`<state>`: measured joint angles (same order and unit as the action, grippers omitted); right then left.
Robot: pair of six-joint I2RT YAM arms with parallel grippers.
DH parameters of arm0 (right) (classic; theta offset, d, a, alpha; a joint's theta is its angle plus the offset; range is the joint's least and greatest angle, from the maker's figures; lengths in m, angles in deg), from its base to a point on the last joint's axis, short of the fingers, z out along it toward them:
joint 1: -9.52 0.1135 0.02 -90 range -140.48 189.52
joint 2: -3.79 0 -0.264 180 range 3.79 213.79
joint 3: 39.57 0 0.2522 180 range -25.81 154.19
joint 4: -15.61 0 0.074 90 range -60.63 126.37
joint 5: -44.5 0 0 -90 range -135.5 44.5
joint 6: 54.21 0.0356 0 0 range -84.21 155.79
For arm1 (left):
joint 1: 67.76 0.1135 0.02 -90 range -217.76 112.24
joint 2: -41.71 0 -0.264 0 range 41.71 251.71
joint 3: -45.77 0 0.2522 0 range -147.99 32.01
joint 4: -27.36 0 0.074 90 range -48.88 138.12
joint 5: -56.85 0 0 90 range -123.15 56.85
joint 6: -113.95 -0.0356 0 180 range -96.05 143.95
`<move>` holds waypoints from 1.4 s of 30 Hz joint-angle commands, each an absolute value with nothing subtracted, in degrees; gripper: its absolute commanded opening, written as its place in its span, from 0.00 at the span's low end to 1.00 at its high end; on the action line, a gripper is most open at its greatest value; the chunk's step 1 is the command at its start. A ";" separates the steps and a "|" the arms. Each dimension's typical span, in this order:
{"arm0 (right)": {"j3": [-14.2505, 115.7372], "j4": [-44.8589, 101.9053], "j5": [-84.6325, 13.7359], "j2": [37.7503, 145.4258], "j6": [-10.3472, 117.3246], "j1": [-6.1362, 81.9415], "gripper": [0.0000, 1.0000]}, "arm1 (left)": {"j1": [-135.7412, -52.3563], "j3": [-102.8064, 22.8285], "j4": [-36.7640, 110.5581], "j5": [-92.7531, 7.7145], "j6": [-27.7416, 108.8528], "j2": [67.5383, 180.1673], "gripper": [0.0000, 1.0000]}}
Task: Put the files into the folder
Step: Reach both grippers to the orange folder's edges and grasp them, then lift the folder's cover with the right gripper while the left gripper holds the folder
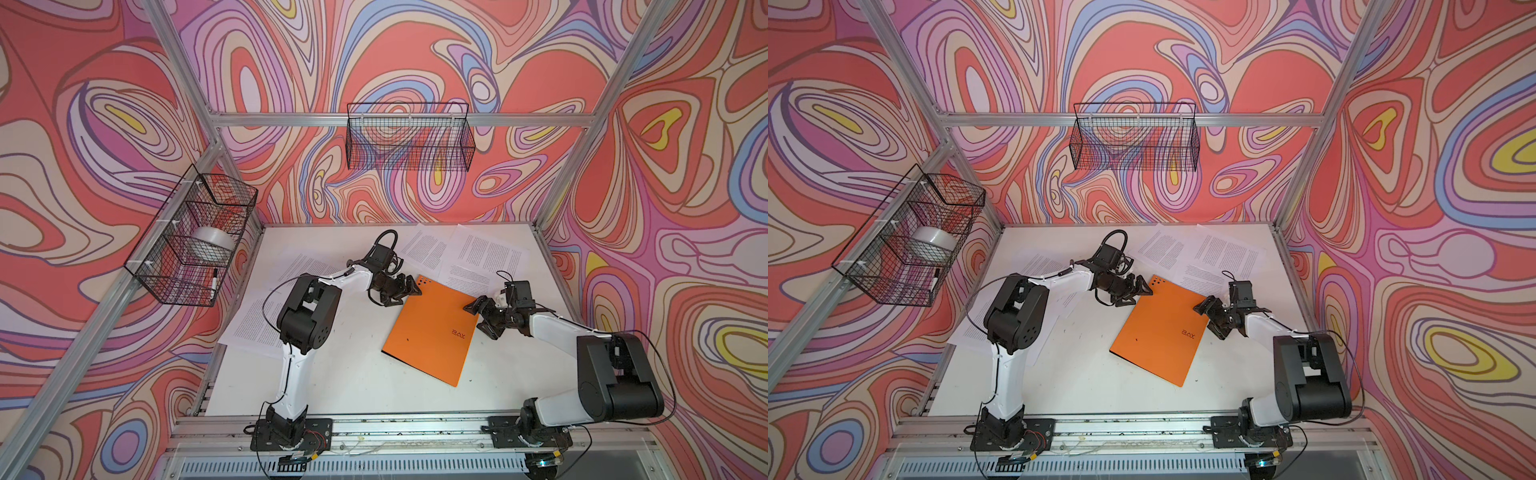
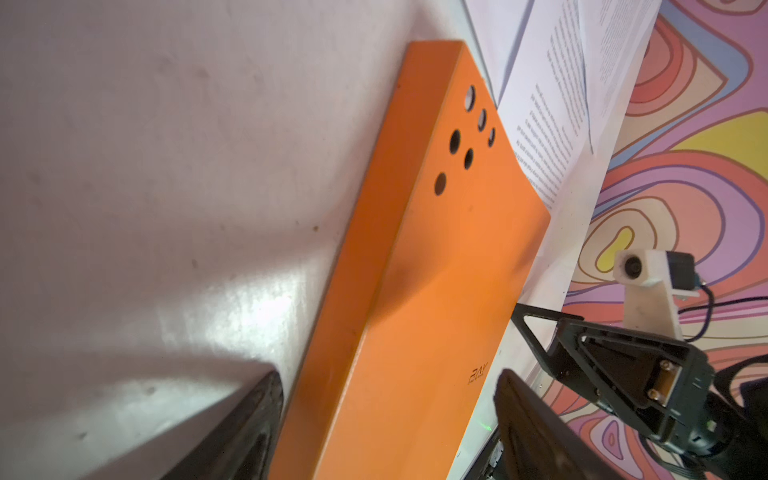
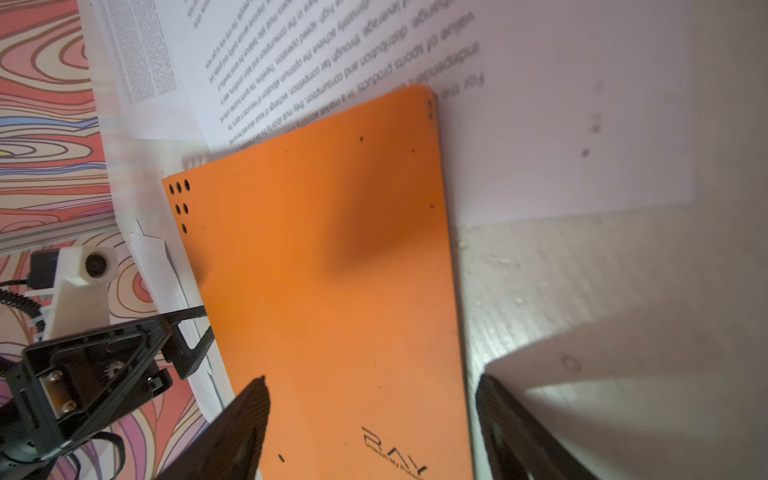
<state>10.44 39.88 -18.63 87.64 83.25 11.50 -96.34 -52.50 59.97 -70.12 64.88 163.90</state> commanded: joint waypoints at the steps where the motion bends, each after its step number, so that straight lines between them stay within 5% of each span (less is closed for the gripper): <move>1: 11.17 43.91 -21.44 88.49 80.26 12.77 0.82 | -96.77 -51.55 67.78 -67.11 60.71 163.90 0.80; 26: 20.00 53.57 -23.94 80.24 80.22 18.18 0.77 | -99.40 -47.79 67.40 -65.92 60.55 165.29 0.77; 36: 7.17 25.63 -6.34 77.91 81.07 18.27 0.60 | -99.31 -47.43 65.23 -68.57 63.06 165.29 0.77; 42: 6.62 30.56 -10.68 73.99 80.35 18.26 0.56 | -98.75 -47.48 65.84 -67.85 64.37 164.88 0.77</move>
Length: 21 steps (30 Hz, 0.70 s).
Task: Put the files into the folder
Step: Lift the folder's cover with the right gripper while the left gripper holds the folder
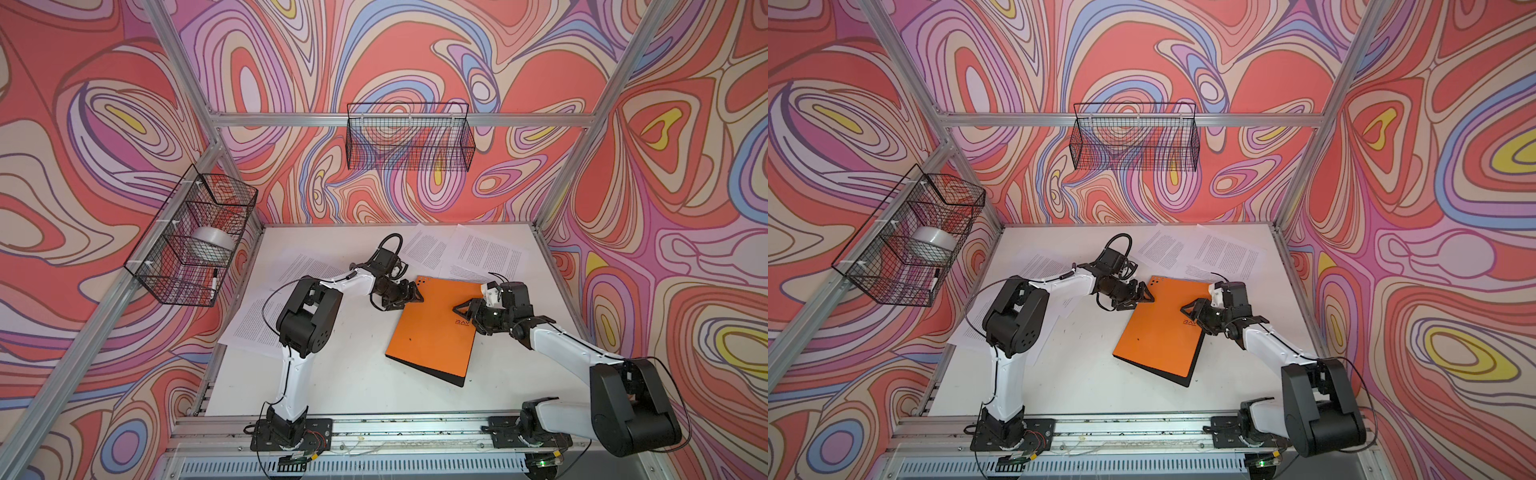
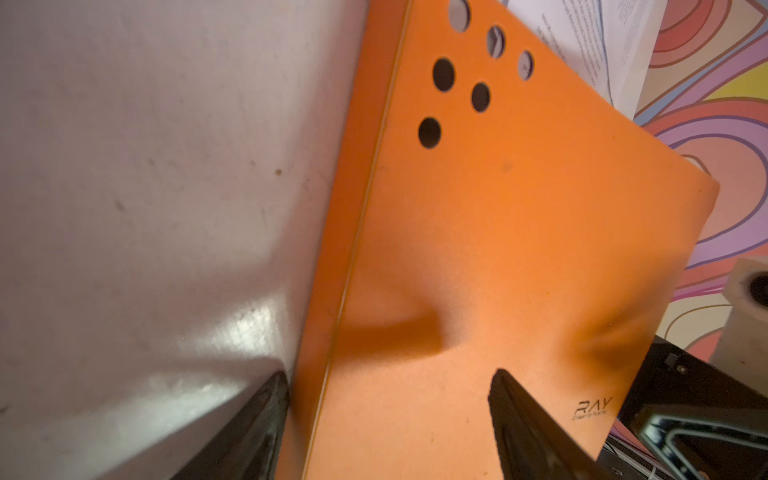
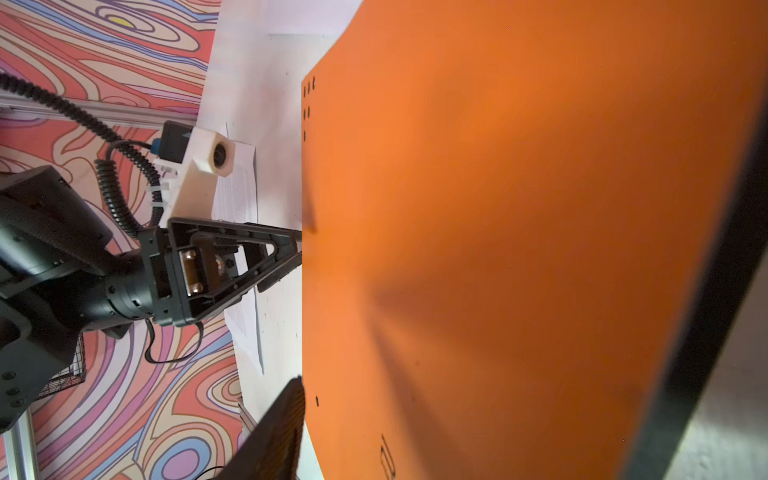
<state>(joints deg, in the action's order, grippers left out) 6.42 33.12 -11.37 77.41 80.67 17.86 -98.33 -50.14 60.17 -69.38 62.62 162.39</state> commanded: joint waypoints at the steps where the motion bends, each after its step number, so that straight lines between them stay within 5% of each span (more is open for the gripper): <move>1: 6.86 31.26 -10.62 73.31 80.61 18.25 0.56 | -98.43 -47.06 64.61 -68.88 65.36 164.57 0.77; 10: 9.62 41.12 -8.93 69.47 81.26 18.32 0.39 | -96.54 -47.81 63.13 -70.50 68.38 163.26 0.78; 15: 12.41 44.76 -9.26 67.91 80.61 18.35 0.20 | -95.72 -47.50 61.42 -72.26 69.46 163.36 0.78; 18: 16.92 49.25 -9.55 70.32 75.68 18.31 0.00 | -94.85 -48.85 61.72 -73.26 68.66 161.63 0.81; 21: 23.28 56.48 -10.42 74.95 68.18 18.28 0.00 | -93.32 -49.85 62.17 -73.88 67.72 158.01 0.89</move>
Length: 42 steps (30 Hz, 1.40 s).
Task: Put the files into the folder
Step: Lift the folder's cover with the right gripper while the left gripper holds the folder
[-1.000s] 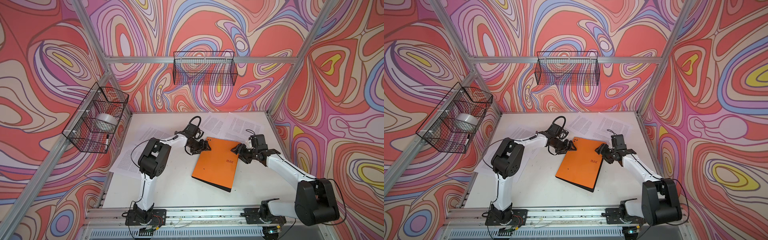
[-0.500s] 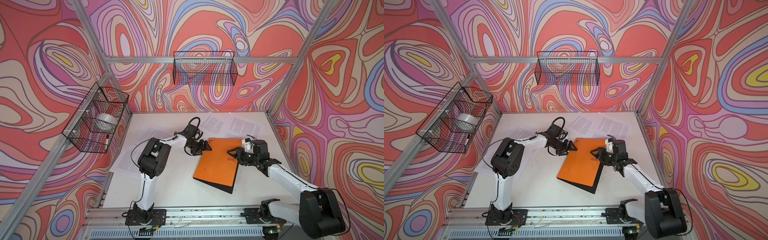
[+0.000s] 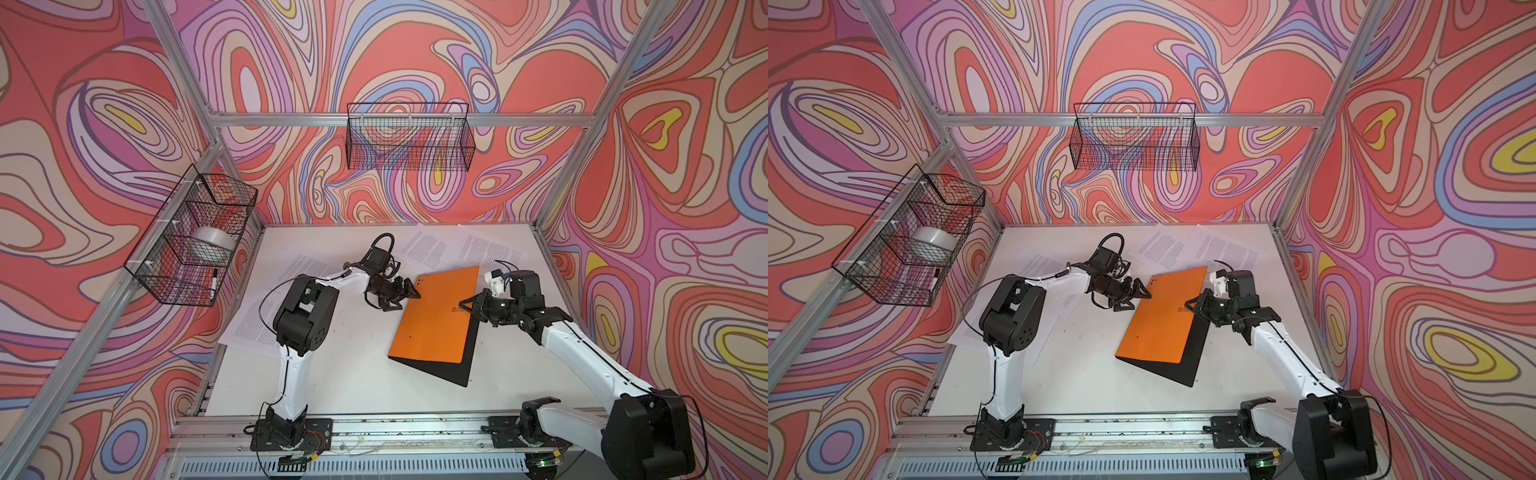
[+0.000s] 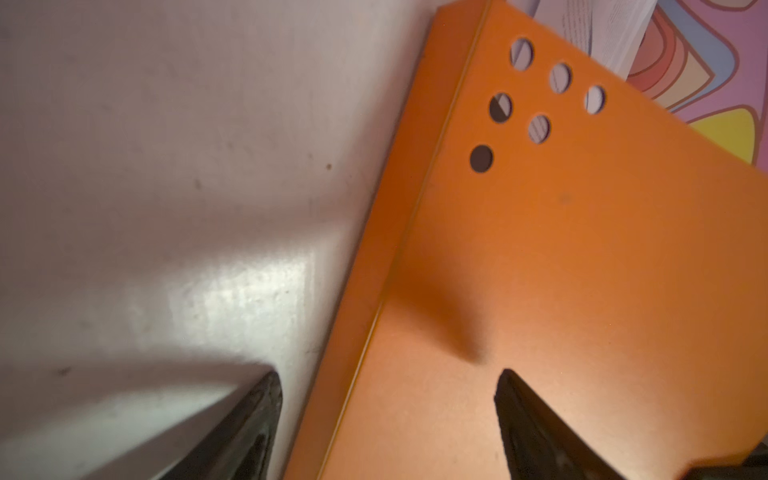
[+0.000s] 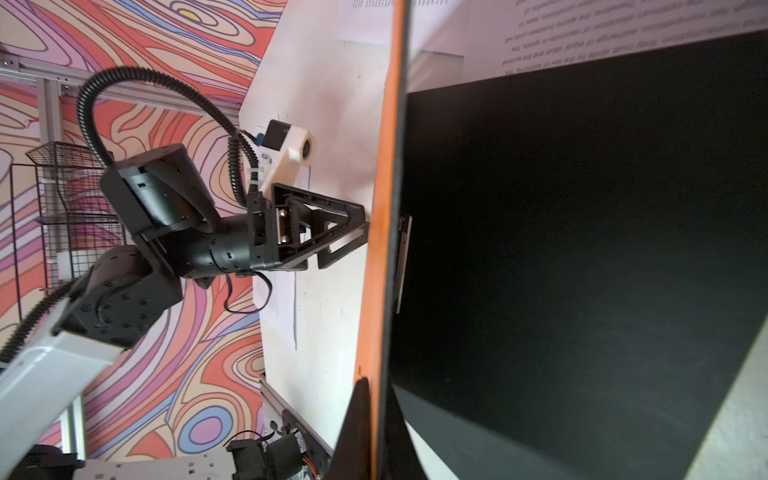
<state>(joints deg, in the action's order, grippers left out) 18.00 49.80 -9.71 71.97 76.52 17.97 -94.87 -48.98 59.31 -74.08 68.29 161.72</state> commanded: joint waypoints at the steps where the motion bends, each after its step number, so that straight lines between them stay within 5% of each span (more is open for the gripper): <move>1: 25.88 59.28 -10.50 77.02 65.20 18.15 0.00 | -92.74 -50.27 63.06 -73.75 67.04 156.69 0.93; 8: 39.06 74.39 -15.00 86.34 53.18 15.78 0.00 | -89.55 -50.88 72.29 -70.73 60.12 148.88 1.00; 21: 46.07 82.22 -14.00 85.98 47.37 11.52 0.00 | -87.85 -47.65 77.08 -68.88 56.27 141.51 1.00; 22: 46.42 81.66 -12.78 86.17 48.09 11.54 0.14 | -87.79 -47.87 77.27 -68.89 56.31 141.42 1.00; 26: 47.34 78.30 -7.13 85.67 51.58 12.81 0.40 | -87.10 -48.56 77.73 -69.61 56.60 141.04 1.00; 38: 56.38 66.48 -11.10 90.89 64.26 32.43 0.62 | -82.48 -58.64 89.01 -65.03 51.53 135.73 1.00; 42: 62.40 59.79 -13.26 100.82 67.18 42.12 0.68 | -76.79 -59.15 88.08 -68.19 55.25 131.59 1.00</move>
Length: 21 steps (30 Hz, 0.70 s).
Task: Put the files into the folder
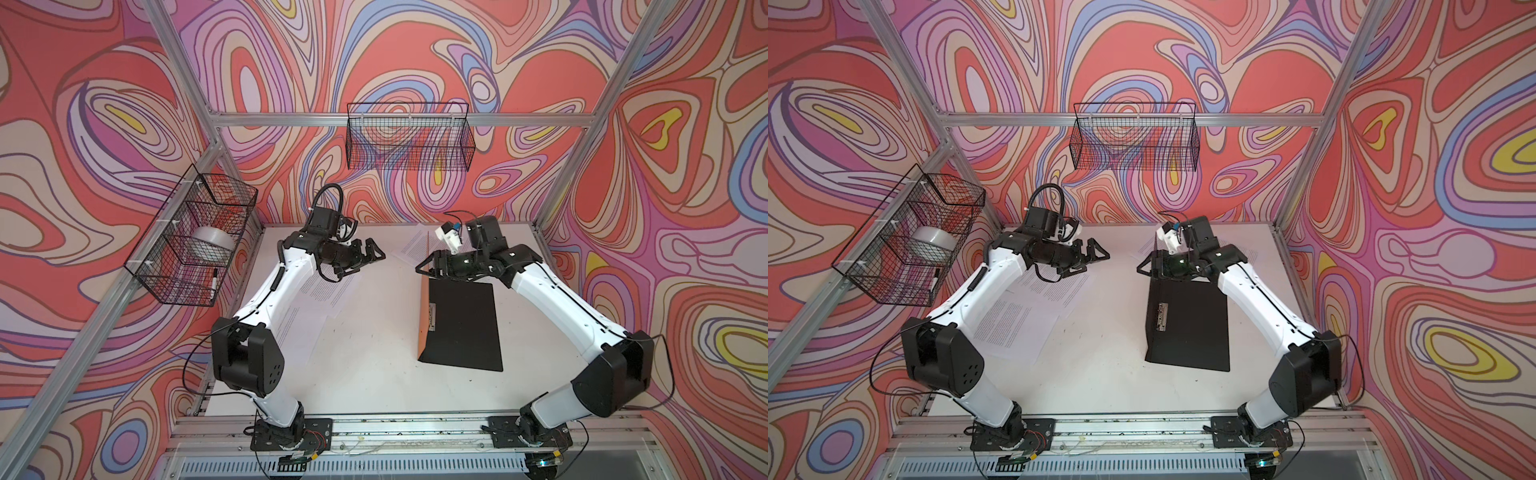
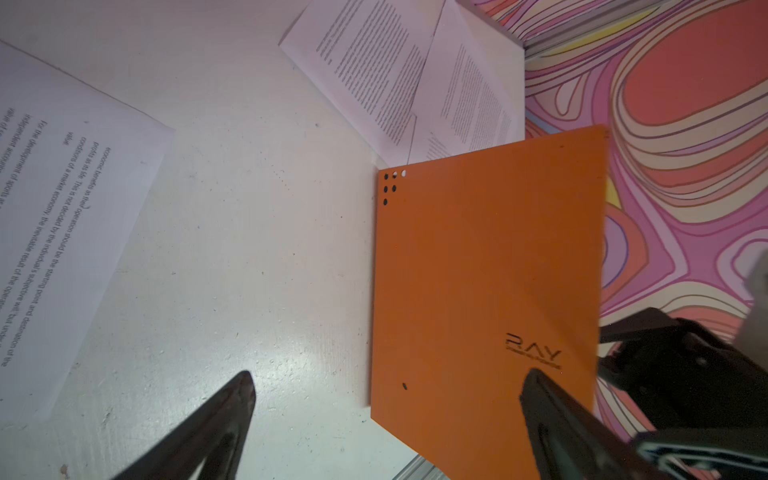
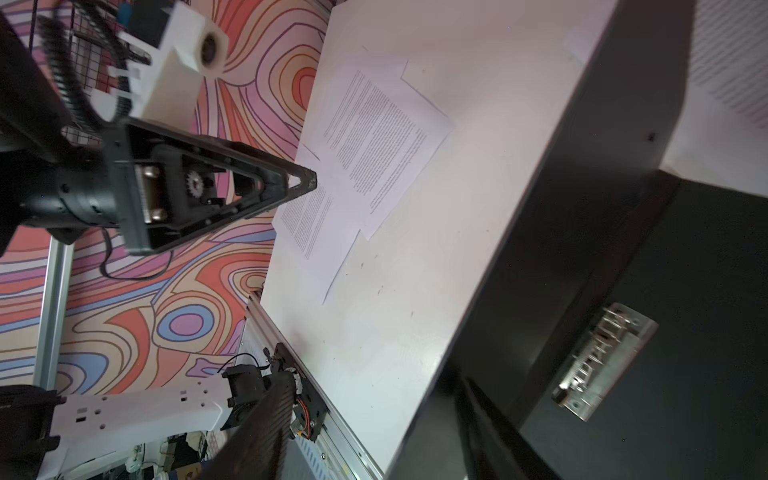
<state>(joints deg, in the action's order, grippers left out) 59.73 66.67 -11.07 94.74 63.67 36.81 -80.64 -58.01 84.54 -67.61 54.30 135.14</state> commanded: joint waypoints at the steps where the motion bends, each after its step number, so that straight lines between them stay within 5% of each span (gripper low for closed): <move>1: 63.96 57.67 -13.31 103.94 68.18 44.45 0.69 | -75.11 -59.15 87.57 -68.81 56.56 130.27 1.00; 10: 75.15 50.69 -10.19 121.55 68.98 49.12 0.72 | -67.58 -63.17 92.08 -69.18 55.07 124.78 1.00; 16: 66.17 50.12 -8.37 112.31 68.36 42.30 0.63 | -69.76 -56.24 91.27 -70.34 52.46 124.59 1.00; 21: 49.38 53.08 -8.84 98.27 65.00 35.34 0.60 | -80.83 -49.93 87.39 -68.77 52.40 128.34 1.00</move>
